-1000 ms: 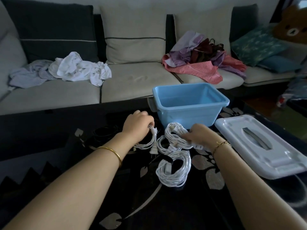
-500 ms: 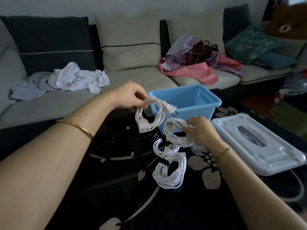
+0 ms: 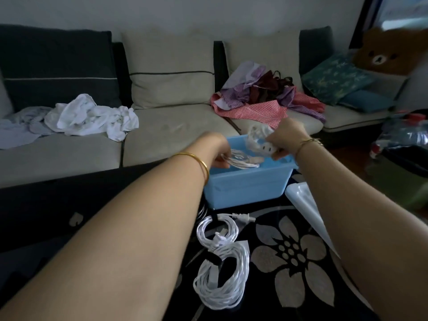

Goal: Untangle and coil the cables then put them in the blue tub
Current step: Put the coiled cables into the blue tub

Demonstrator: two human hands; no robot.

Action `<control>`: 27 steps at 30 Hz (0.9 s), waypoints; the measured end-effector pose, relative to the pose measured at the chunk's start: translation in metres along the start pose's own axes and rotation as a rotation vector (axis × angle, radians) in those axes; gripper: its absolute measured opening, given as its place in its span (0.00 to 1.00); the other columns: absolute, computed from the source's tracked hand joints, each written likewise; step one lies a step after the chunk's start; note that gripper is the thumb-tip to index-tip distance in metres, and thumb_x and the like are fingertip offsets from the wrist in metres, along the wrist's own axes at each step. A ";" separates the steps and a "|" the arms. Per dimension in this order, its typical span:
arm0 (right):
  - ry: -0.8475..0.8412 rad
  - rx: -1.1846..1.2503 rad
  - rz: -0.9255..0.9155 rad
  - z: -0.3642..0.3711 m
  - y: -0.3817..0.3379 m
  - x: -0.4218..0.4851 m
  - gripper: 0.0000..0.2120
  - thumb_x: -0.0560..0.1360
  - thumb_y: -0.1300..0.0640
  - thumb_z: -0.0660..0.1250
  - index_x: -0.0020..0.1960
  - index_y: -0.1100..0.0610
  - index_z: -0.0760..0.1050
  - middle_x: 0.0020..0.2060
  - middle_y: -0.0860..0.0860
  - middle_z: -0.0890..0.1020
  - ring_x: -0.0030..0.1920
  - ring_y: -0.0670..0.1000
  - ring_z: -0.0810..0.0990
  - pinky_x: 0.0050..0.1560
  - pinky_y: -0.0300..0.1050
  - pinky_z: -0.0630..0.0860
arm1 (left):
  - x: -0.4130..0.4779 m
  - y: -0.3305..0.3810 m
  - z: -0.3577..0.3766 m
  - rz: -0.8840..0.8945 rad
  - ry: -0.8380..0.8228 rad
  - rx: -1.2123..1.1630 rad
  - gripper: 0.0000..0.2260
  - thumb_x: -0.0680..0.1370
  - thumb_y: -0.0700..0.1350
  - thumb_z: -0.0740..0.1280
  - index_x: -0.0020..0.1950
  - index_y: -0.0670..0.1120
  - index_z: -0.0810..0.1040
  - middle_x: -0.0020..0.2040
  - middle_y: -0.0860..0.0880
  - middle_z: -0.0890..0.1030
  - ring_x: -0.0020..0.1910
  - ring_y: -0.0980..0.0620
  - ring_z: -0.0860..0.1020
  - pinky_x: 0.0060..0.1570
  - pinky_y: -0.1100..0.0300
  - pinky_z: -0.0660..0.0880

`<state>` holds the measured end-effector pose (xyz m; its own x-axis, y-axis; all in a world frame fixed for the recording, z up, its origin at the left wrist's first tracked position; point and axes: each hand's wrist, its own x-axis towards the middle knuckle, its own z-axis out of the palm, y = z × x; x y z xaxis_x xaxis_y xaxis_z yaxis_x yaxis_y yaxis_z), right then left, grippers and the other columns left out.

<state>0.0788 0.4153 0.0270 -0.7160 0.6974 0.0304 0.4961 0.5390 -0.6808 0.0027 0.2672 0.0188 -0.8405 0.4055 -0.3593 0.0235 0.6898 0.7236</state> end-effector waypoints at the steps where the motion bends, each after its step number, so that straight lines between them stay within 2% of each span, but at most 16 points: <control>1: -0.029 -0.105 -0.019 0.010 0.000 0.007 0.08 0.76 0.63 0.65 0.38 0.61 0.71 0.46 0.60 0.81 0.34 0.51 0.84 0.46 0.49 0.82 | 0.007 -0.002 0.005 -0.014 -0.017 0.031 0.14 0.81 0.36 0.61 0.35 0.38 0.68 0.24 0.43 0.73 0.13 0.54 0.70 0.26 0.66 0.75; 2: -0.042 -0.223 -0.044 0.018 0.000 0.010 0.05 0.77 0.62 0.63 0.43 0.63 0.73 0.52 0.60 0.80 0.44 0.54 0.84 0.50 0.49 0.79 | 0.014 -0.003 0.009 -0.026 -0.022 0.061 0.13 0.81 0.37 0.61 0.36 0.38 0.68 0.26 0.43 0.74 0.14 0.53 0.71 0.29 0.67 0.76; 3: -0.046 -0.339 -0.069 0.026 0.002 0.015 0.07 0.78 0.61 0.62 0.51 0.65 0.75 0.57 0.61 0.78 0.54 0.57 0.81 0.52 0.48 0.76 | 0.018 -0.003 0.011 -0.020 -0.022 0.096 0.11 0.81 0.36 0.61 0.39 0.37 0.71 0.31 0.43 0.76 0.18 0.53 0.73 0.30 0.68 0.76; 5: -0.127 -0.522 -0.088 0.036 0.002 0.018 0.16 0.80 0.59 0.59 0.64 0.66 0.71 0.64 0.61 0.74 0.64 0.59 0.74 0.57 0.47 0.71 | 0.021 -0.003 0.017 0.066 0.005 0.226 0.07 0.80 0.37 0.62 0.53 0.35 0.76 0.48 0.43 0.80 0.29 0.52 0.74 0.24 0.70 0.72; 6: -0.209 -0.607 -0.081 0.040 0.002 0.018 0.18 0.81 0.57 0.58 0.67 0.66 0.68 0.66 0.61 0.72 0.66 0.59 0.71 0.61 0.48 0.69 | 0.022 -0.003 0.020 0.098 0.022 0.356 0.12 0.81 0.40 0.62 0.61 0.36 0.76 0.56 0.43 0.79 0.36 0.50 0.75 0.30 0.69 0.74; 8: -0.315 -0.755 -0.087 0.048 0.003 0.016 0.20 0.81 0.54 0.57 0.69 0.65 0.67 0.67 0.59 0.72 0.67 0.58 0.70 0.65 0.48 0.67 | 0.011 -0.005 0.024 0.157 0.051 0.552 0.17 0.82 0.48 0.60 0.67 0.41 0.73 0.65 0.44 0.76 0.51 0.47 0.76 0.51 0.62 0.73; 9: -0.342 -0.817 -0.106 0.050 0.005 0.015 0.20 0.81 0.54 0.57 0.69 0.64 0.68 0.67 0.59 0.72 0.67 0.58 0.70 0.65 0.49 0.66 | 0.006 -0.004 0.025 0.194 0.071 0.622 0.17 0.82 0.49 0.60 0.67 0.41 0.73 0.66 0.44 0.75 0.56 0.46 0.76 0.57 0.59 0.71; 11: -0.348 -0.893 -0.150 0.051 0.007 0.012 0.19 0.81 0.55 0.57 0.68 0.64 0.68 0.67 0.60 0.72 0.67 0.59 0.70 0.66 0.50 0.66 | 0.002 -0.006 0.019 0.284 0.138 0.636 0.15 0.81 0.45 0.63 0.63 0.39 0.76 0.62 0.43 0.78 0.59 0.45 0.77 0.56 0.57 0.72; 13: -0.240 -0.823 -0.170 0.044 0.000 0.005 0.17 0.80 0.59 0.58 0.66 0.64 0.70 0.65 0.60 0.74 0.65 0.60 0.73 0.62 0.51 0.70 | -0.004 -0.012 0.001 0.368 0.264 0.546 0.10 0.78 0.39 0.63 0.53 0.36 0.80 0.52 0.40 0.83 0.51 0.43 0.82 0.52 0.55 0.78; 15: -0.044 -0.620 -0.163 0.032 -0.013 -0.012 0.13 0.79 0.62 0.60 0.62 0.61 0.74 0.60 0.58 0.77 0.59 0.60 0.76 0.54 0.51 0.74 | -0.015 -0.023 -0.021 0.426 0.423 0.338 0.10 0.76 0.38 0.60 0.45 0.37 0.80 0.45 0.40 0.84 0.44 0.43 0.83 0.47 0.52 0.80; 17: 0.085 -0.350 -0.254 0.020 -0.023 -0.042 0.08 0.77 0.62 0.61 0.53 0.59 0.77 0.50 0.56 0.81 0.50 0.60 0.80 0.47 0.52 0.78 | -0.028 -0.045 -0.041 0.468 0.652 0.218 0.08 0.77 0.41 0.60 0.42 0.42 0.76 0.45 0.44 0.81 0.45 0.44 0.79 0.45 0.55 0.75; 19: -0.057 -0.161 -0.369 0.014 -0.022 -0.082 0.08 0.76 0.61 0.62 0.45 0.61 0.79 0.39 0.56 0.84 0.40 0.59 0.83 0.43 0.53 0.82 | -0.036 -0.078 -0.053 0.444 0.784 0.116 0.07 0.76 0.43 0.60 0.39 0.44 0.72 0.44 0.43 0.79 0.45 0.44 0.76 0.44 0.55 0.71; 20: -0.214 -0.207 -0.374 0.018 -0.018 -0.099 0.09 0.76 0.60 0.62 0.44 0.63 0.80 0.38 0.56 0.85 0.37 0.58 0.83 0.43 0.51 0.82 | -0.037 -0.096 -0.056 0.400 0.792 0.083 0.07 0.76 0.43 0.60 0.40 0.43 0.72 0.45 0.42 0.80 0.46 0.43 0.77 0.44 0.54 0.72; 22: -0.428 -0.482 -0.359 0.042 -0.002 -0.121 0.12 0.76 0.59 0.62 0.49 0.66 0.80 0.45 0.57 0.84 0.39 0.57 0.80 0.47 0.46 0.78 | -0.030 -0.126 -0.056 0.288 0.687 0.131 0.08 0.77 0.42 0.61 0.44 0.40 0.77 0.47 0.43 0.82 0.49 0.42 0.79 0.47 0.54 0.73; 24: -0.445 -0.626 -0.331 0.073 0.013 -0.125 0.14 0.77 0.56 0.62 0.55 0.65 0.77 0.55 0.60 0.80 0.50 0.59 0.78 0.54 0.48 0.74 | -0.019 -0.148 -0.048 0.196 0.470 0.278 0.10 0.77 0.43 0.63 0.53 0.40 0.81 0.54 0.41 0.82 0.55 0.42 0.78 0.53 0.55 0.73; 27: -0.388 -0.677 -0.270 0.100 0.020 -0.128 0.15 0.79 0.53 0.62 0.61 0.60 0.73 0.62 0.57 0.75 0.64 0.60 0.72 0.60 0.50 0.71 | -0.009 -0.164 -0.032 0.157 0.234 0.469 0.18 0.77 0.46 0.65 0.66 0.43 0.76 0.63 0.42 0.78 0.61 0.42 0.76 0.61 0.53 0.72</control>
<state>0.1309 0.2898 -0.0634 -0.9102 0.3572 -0.2094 0.3824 0.9192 -0.0939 -0.0114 0.1308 -0.0778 -0.9043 0.4175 -0.0890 0.3518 0.8471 0.3984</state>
